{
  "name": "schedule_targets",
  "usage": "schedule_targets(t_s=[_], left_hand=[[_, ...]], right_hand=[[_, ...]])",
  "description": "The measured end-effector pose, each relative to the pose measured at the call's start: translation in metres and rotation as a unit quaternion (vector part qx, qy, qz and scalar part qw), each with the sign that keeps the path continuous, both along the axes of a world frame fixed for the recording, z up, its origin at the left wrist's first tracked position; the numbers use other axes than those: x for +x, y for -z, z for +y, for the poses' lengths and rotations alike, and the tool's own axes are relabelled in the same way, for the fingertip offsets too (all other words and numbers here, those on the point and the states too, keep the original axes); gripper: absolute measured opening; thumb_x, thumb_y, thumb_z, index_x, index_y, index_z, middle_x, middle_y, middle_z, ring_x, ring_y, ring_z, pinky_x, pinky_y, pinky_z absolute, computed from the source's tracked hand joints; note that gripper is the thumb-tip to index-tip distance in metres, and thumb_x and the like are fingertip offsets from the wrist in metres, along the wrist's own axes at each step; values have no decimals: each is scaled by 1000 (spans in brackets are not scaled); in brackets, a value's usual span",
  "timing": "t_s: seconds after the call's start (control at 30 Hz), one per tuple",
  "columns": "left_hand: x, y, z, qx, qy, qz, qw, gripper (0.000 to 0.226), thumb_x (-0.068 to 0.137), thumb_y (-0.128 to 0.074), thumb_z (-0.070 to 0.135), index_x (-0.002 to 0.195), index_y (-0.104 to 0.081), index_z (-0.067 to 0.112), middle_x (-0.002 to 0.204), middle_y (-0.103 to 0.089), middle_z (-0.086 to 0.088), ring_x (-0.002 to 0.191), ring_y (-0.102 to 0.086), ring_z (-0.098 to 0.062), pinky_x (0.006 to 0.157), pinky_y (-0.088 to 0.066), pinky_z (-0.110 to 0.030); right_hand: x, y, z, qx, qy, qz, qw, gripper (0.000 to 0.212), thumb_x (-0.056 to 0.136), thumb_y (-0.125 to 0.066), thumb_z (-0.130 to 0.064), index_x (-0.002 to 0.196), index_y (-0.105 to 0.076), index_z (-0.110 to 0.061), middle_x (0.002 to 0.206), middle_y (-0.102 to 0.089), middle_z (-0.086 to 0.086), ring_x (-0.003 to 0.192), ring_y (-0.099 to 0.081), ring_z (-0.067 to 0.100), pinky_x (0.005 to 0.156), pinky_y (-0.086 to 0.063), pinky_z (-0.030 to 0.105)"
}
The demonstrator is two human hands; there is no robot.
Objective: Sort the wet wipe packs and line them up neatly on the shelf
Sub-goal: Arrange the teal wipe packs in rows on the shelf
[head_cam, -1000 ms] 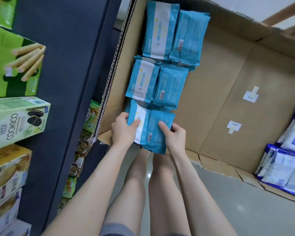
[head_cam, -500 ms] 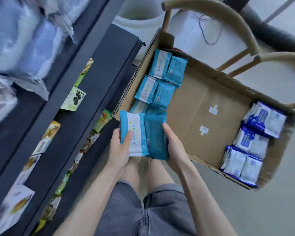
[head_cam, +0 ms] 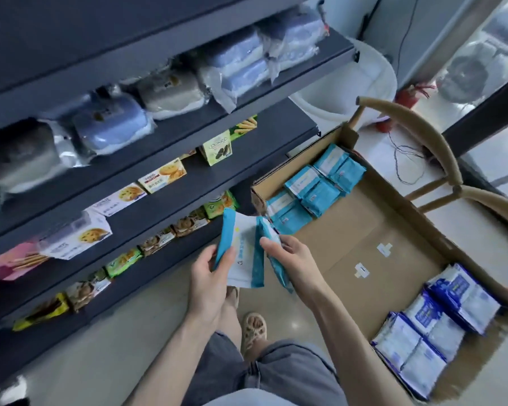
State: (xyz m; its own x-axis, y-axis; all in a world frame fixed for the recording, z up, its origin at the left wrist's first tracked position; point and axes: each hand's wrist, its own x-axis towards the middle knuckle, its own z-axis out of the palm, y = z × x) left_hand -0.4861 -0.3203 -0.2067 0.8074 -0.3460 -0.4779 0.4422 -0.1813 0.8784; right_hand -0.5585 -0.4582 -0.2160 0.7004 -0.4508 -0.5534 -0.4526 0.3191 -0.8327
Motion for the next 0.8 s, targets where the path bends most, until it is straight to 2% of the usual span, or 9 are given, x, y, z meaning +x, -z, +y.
schedule_targets(t_s=[0.07,0.17,0.27,0.37,0.43,0.5,0.57,0.63,0.8], left_hand=[[0,-17,19,-12,-42,-18,999,13,89,-65,24,99,-67,16,93,-72,-6,91,-68,-27,80,-54,-43],[11,-46,51,-47,-111,-53,991,11,86,-67,30,94,-71,23,96,-73,-3,93,-68,-25,84,-53,-46],[29,-73,83,-102,-162,-66,979,20,93,-58,19,83,-73,28,88,-73,3,84,-66,-13,79,-51,-38],[52,-98,127,-130,-191,-83,969,28,93,-54,10,84,-73,28,89,-73,6,82,-65,-9,74,-52,-32],[69,-111,161,-125,-191,-116,967,23,92,-55,8,95,-71,23,99,-73,0,93,-66,-17,86,-50,-42],[87,-120,198,-114,-197,-159,961,21,92,-57,10,104,-68,22,106,-72,1,102,-65,-18,90,-48,-41],[105,-128,231,-100,-212,-190,954,18,91,-59,12,106,-65,20,104,-72,2,102,-65,-15,88,-49,-34],[125,-136,267,-84,-227,-214,946,13,89,-61,13,100,-66,19,97,-72,0,94,-65,-16,83,-50,-37],[182,-152,340,-64,-253,-270,927,15,87,-65,13,96,-68,24,94,-73,6,88,-65,-6,77,-49,-22]], right_hand=[[9,-12,16,-21,-14,-9,1000,71,55,-78,-59,108,-53,-19,107,-65,6,86,-67,12,64,-52,22],[36,-41,43,-81,-62,-43,994,57,69,-81,-43,109,-46,-23,105,-61,-6,89,-64,2,66,-51,16],[70,-69,68,-122,-105,-105,981,45,86,-67,-36,121,-45,-19,103,-60,-14,84,-60,-9,68,-48,12],[106,-93,99,-110,-148,-158,970,27,97,-51,-26,123,-50,-18,99,-64,-13,84,-59,-1,69,-44,10],[130,-109,123,-98,-171,-189,962,30,93,-52,-17,123,-52,-15,92,-64,-14,79,-58,1,67,-45,13],[154,-123,153,-93,-196,-217,952,35,88,-54,-16,122,-54,-14,98,-67,-7,83,-61,4,68,-49,19],[176,-135,180,-101,-215,-239,942,25,90,-59,-9,115,-59,-14,99,-69,0,85,-64,10,71,-54,26],[198,-146,213,-111,-220,-257,935,18,91,-60,-5,106,-62,-14,96,-70,3,83,-65,13,71,-55,29],[250,-166,282,-114,-209,-300,924,24,88,-63,-4,112,-58,-7,97,-72,5,79,-67,11,63,-53,22]])
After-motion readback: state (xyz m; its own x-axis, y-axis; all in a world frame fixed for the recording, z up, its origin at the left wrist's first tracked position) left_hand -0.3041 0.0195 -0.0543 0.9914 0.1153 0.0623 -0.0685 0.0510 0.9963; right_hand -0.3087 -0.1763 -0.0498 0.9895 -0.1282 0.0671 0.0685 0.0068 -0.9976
